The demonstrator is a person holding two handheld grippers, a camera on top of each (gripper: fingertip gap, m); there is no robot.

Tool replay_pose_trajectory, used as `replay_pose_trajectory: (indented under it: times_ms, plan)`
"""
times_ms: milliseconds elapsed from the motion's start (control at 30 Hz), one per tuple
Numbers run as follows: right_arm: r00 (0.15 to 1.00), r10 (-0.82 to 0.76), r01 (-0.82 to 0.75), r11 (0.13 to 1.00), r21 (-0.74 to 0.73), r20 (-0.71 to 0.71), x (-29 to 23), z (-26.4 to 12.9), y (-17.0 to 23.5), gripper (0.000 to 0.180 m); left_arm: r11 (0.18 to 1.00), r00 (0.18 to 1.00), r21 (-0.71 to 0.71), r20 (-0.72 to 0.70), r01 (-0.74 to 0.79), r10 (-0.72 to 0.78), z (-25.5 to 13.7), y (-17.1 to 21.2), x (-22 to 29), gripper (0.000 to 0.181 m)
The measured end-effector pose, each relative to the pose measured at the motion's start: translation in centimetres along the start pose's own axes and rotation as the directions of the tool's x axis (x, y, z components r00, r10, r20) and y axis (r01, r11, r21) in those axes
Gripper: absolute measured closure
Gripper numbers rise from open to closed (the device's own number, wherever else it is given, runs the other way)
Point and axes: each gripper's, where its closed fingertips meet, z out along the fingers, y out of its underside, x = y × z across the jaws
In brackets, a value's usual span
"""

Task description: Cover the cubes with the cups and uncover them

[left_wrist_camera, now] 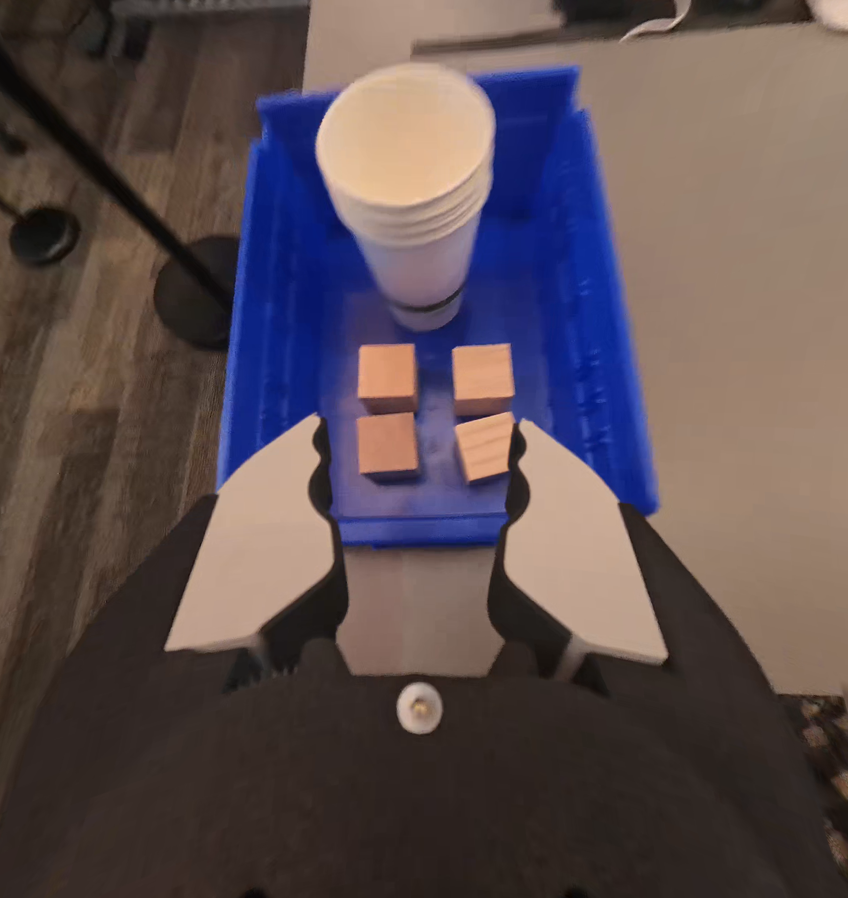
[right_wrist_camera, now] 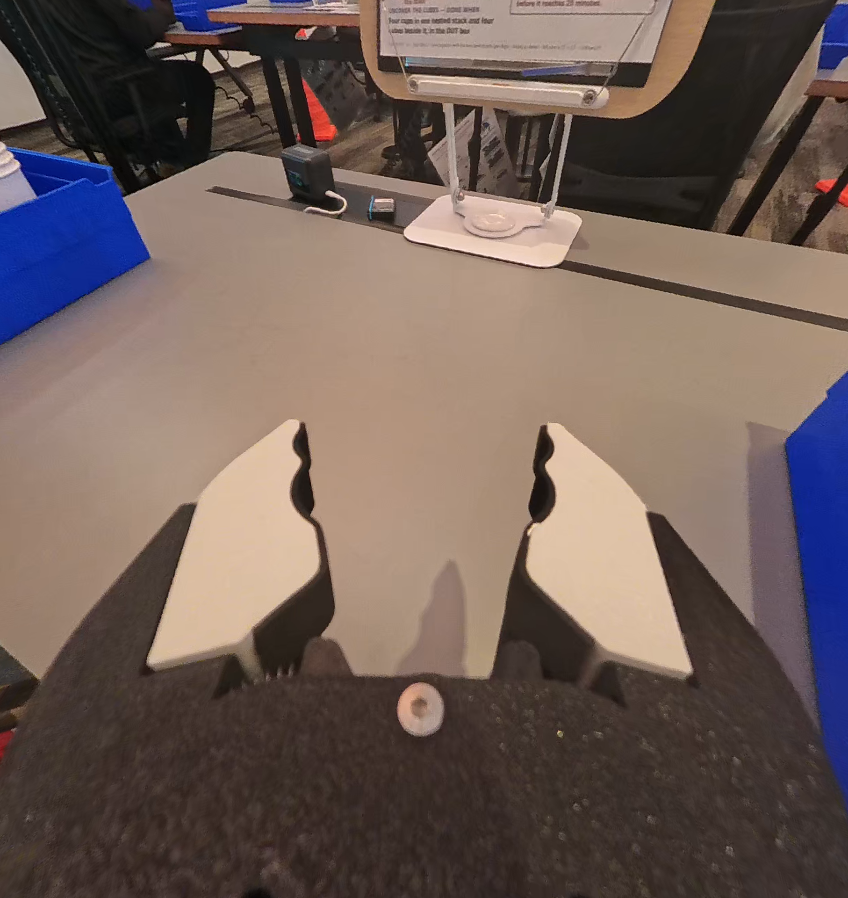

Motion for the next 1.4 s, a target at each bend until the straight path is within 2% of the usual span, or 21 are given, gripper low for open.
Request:
replay_pose_trajectory:
  times_ms: [267, 800, 867, 1067, 1267, 1400]
  plan:
    - [0.999, 0.014, -0.013, 1.0, -0.017, 0.047, -0.6, 0.5, 0.6, 0.093, 0.953, 0.993, -0.285, 0.082, 0.105, -0.085, 5.9, 5.2, -2.2, 0.113]
    - [0.995, 0.022, -0.018, 0.999, -0.044, 0.093, -1.2, 1.5, 1.4, 0.094, 0.86, 0.993, -0.498, 0.084, 0.112, -0.081, 9.5, 7.8, -1.9, 0.129]
    - [0.995, 0.023, -0.019, 0.999, -0.038, 0.093, -1.2, 1.5, 1.3, 0.094, 0.856, 0.993, -0.504, 0.086, 0.116, -0.084, 9.7, 7.8, -2.2, 0.138]
    - [0.994, 0.033, -0.03, 0.999, -0.029, 0.104, -1.2, 1.5, 1.2, 0.095, 0.859, 0.995, -0.504, 0.085, 0.093, -0.058, 10.0, 7.3, -2.6, 0.138]
    - [0.994, 0.032, -0.03, 0.999, -0.02, 0.106, -1.3, 1.4, 1.1, 0.096, 0.951, 0.985, -0.305, 0.17, 0.052, 0.001, 8.2, 3.4, -2.9, 0.138]
    - [0.993, 0.034, -0.031, 0.999, -0.026, 0.116, -1.5, 1.6, 1.2, 0.096, 0.973, 0.972, -0.231, 0.23, -0.001, 0.056, 6.4, 1.2, -2.7, 0.138]
